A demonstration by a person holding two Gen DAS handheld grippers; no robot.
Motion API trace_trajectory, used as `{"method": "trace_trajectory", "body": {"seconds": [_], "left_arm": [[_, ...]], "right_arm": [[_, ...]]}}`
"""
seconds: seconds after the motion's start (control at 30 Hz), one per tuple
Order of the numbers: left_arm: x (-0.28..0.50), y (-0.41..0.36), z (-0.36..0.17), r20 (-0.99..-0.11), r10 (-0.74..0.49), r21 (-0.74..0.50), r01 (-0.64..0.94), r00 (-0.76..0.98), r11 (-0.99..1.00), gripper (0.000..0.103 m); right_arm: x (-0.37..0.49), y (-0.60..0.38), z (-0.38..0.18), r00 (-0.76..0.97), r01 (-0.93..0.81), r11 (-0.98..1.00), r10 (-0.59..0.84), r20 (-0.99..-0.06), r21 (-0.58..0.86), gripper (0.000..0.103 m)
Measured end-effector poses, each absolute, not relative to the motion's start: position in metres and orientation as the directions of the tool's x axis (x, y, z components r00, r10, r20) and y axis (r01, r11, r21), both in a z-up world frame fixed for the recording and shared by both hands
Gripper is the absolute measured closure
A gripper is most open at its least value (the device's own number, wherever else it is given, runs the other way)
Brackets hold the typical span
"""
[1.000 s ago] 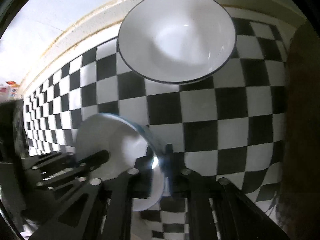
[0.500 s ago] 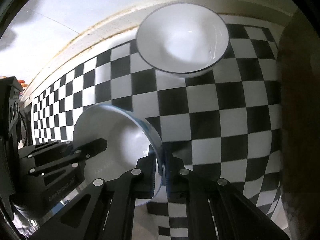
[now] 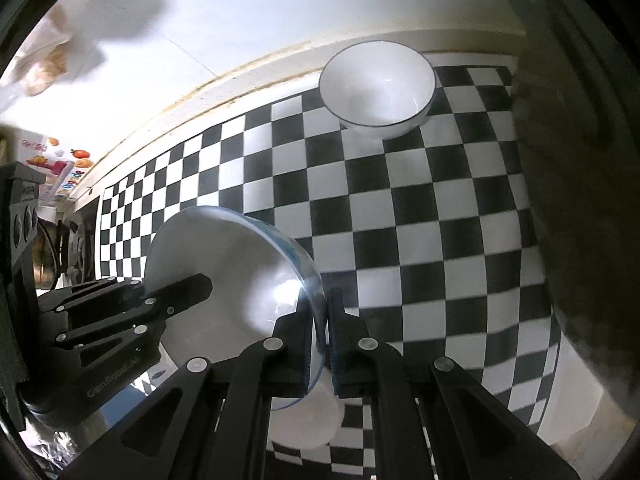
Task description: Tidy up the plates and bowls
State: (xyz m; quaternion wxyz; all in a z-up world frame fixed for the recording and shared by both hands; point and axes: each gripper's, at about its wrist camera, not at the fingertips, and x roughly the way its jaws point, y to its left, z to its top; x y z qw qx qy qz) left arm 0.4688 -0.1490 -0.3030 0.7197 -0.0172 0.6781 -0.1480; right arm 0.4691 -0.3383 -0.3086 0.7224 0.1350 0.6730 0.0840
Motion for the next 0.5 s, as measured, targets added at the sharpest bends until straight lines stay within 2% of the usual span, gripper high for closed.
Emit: {"method": "trace_trajectory", "body": {"seconds": [0.23,0.5], "left_arm": [[0.437,-0.148,-0.289,-0.969,-0.246,-0.232,0.22,0.035,0.947,0.094],[0.405,-0.15,-0.307,-0.972,-0.231,-0.234,0.237,-0.04,0.943,0.094]], "right_arm": [[0.433,-0.331,-0.289,0.103,0.054,0.949,0.303,-0.947,0.31,0.094],[0.394,-0.329,-0.306,0.06,0.076,0.943,0.32,-0.945,0.324,0.095]]}}
